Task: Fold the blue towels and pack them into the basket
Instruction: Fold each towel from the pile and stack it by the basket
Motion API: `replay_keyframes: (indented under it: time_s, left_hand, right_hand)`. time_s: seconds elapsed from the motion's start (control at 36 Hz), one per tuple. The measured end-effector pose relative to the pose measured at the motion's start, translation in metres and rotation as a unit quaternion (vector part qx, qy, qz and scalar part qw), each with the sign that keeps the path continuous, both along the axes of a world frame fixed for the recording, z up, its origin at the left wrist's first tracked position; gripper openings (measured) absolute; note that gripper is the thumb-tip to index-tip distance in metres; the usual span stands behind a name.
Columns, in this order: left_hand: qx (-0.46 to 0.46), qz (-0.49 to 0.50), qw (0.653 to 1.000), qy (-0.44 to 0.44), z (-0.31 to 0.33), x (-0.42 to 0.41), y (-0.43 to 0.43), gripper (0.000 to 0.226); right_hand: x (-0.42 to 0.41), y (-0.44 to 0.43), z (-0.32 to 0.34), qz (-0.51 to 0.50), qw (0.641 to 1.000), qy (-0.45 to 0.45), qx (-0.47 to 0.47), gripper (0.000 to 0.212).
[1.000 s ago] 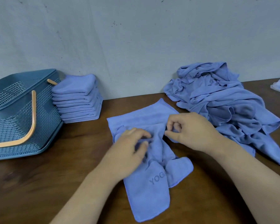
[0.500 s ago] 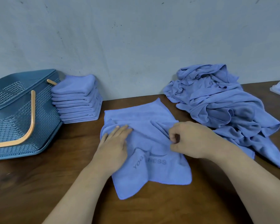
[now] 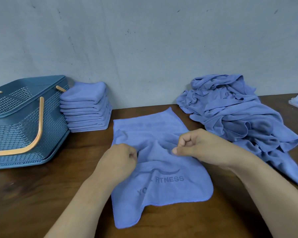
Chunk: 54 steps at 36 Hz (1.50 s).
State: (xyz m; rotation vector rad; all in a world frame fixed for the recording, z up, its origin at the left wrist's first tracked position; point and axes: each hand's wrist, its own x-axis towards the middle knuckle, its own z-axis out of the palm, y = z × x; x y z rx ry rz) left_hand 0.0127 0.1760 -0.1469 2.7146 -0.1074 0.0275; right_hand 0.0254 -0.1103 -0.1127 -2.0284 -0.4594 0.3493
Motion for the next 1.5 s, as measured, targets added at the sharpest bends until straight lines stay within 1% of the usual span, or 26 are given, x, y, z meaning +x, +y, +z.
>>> replay_keyframes:
  time_s: [0.06,0.14,0.19,0.25,0.31,0.36,0.42,0.47,0.5,0.56,0.64,0.69,0.75,0.78,0.81,0.83,0.86,0.94,1.0,1.11,1.19,1.28,1.33,1.42,1.44,1.5]
  left_hand:
    - [0.036,0.006,0.999,0.019,0.006,-0.003,0.0,0.022]
    - [0.064,0.014,0.997,0.033,0.01,-0.006,0.001,0.022]
    - [0.06,0.024,0.998,0.011,0.01,-0.006,-0.001,0.023]
    - [0.027,0.038,0.999,-0.028,0.006,-0.006,-0.005,0.023]
    - [-0.027,0.023,0.997,-0.067,0.001,-0.007,-0.012,0.022]
    - [-0.049,-0.034,0.994,-0.09,-0.006,-0.007,-0.018,0.019]
    - [-0.006,-0.065,0.996,-0.063,-0.015,-0.006,-0.021,0.033]
    - [0.05,-0.074,0.996,-0.005,-0.023,-0.005,-0.021,0.053]
    - [0.061,-0.079,0.995,0.022,-0.026,-0.004,-0.02,0.06]
    - [0.056,-0.093,0.993,0.043,-0.031,0.0,-0.017,0.068]
    - [0.041,-0.101,0.993,0.044,-0.031,0.013,-0.008,0.073]
    - [0.034,-0.073,0.996,0.039,-0.03,0.024,-0.002,0.072]
    - [0.035,-0.017,0.999,0.021,-0.033,0.032,0.004,0.068]
    - [0.04,0.011,0.999,0.008,-0.034,0.034,0.005,0.065]
    - [0.049,0.031,0.998,-0.009,-0.036,0.034,0.006,0.062]
    - [0.057,0.039,0.997,-0.031,-0.037,0.034,0.006,0.058]
    - [0.058,0.034,0.996,-0.055,-0.037,0.032,0.006,0.053]
    - [0.023,-0.012,0.995,-0.096,-0.035,0.027,0.003,0.041]
    - [0.015,-0.026,0.997,-0.07,-0.035,0.024,0.0,0.045]
    - [0.054,-0.055,0.997,0.004,-0.034,0.018,-0.005,0.064]
    - [0.059,-0.087,0.994,0.033,-0.031,0.011,-0.014,0.072]
    - [0.066,-0.12,0.99,0.035,-0.03,0.004,-0.02,0.074]
    - [0.06,-0.126,0.99,0.002,-0.025,0.003,-0.021,0.061]
    - [0.006,-0.105,0.994,-0.027,-0.015,0.004,-0.02,0.025]
    - [-0.017,-0.1,0.995,-0.026,-0.012,0.004,-0.02,0.02]
    - [-0.035,-0.087,0.995,-0.034,-0.011,0.003,-0.017,0.017]
  right_hand:
    - [-0.002,-0.008,0.006,0.057,0.998,0.041,0.003,0.032]
    - [-0.005,-0.016,0.014,0.141,0.982,0.125,-0.017,0.025]
    - [-0.005,-0.016,0.013,0.142,0.977,0.159,-0.018,0.023]
    - [-0.002,-0.015,0.007,0.107,0.981,0.159,-0.039,0.024]
    - [0.004,-0.014,0.0,0.059,0.986,0.14,-0.076,0.028]
    - [0.01,-0.016,-0.008,-0.001,0.986,0.12,-0.112,0.031]
    - [0.015,-0.019,-0.016,-0.066,0.978,0.064,-0.186,0.032]
    - [0.02,-0.022,-0.022,-0.139,0.95,-0.038,-0.277,0.025]
    - [0.022,-0.022,-0.025,-0.168,0.934,-0.085,-0.303,0.018]
    - [0.025,-0.022,-0.03,-0.176,0.925,-0.131,-0.309,0.01]
    - [0.029,-0.019,-0.039,-0.146,0.931,-0.144,-0.302,0.018]
    - [0.03,-0.017,-0.044,-0.141,0.929,-0.16,-0.303,0.025]
    - [0.031,-0.016,-0.046,-0.156,0.925,-0.168,-0.304,0.033]
    - [0.032,-0.016,-0.047,-0.169,0.924,-0.168,-0.3,0.031]
    - [0.032,-0.016,-0.047,-0.184,0.923,-0.168,-0.294,0.023]
    - [0.032,-0.015,-0.046,-0.197,0.922,-0.162,-0.29,0.014]
    - [0.032,-0.014,-0.046,-0.206,0.923,-0.156,-0.287,0.013]
    - [0.029,-0.007,-0.047,-0.211,0.927,-0.142,-0.274,0.034]
    - [0.025,0.0,-0.048,-0.21,0.931,-0.133,-0.266,0.043]
    - [0.022,0.008,-0.047,-0.183,0.934,-0.126,-0.279,0.039]
    - [0.023,-0.004,-0.039,-0.149,0.948,-0.075,-0.27,0.033]
    - [0.024,-0.023,-0.029,-0.117,0.958,-0.024,-0.259,0.041]
    - [0.024,-0.033,-0.025,-0.102,0.955,-0.018,-0.279,0.053]
    - [0.024,-0.036,-0.023,-0.064,0.951,-0.038,-0.3,0.069]
    - [0.023,-0.034,-0.023,-0.053,0.953,-0.059,-0.293,0.075]
    - [0.02,-0.025,-0.024,-0.027,0.959,-0.125,-0.254,0.089]
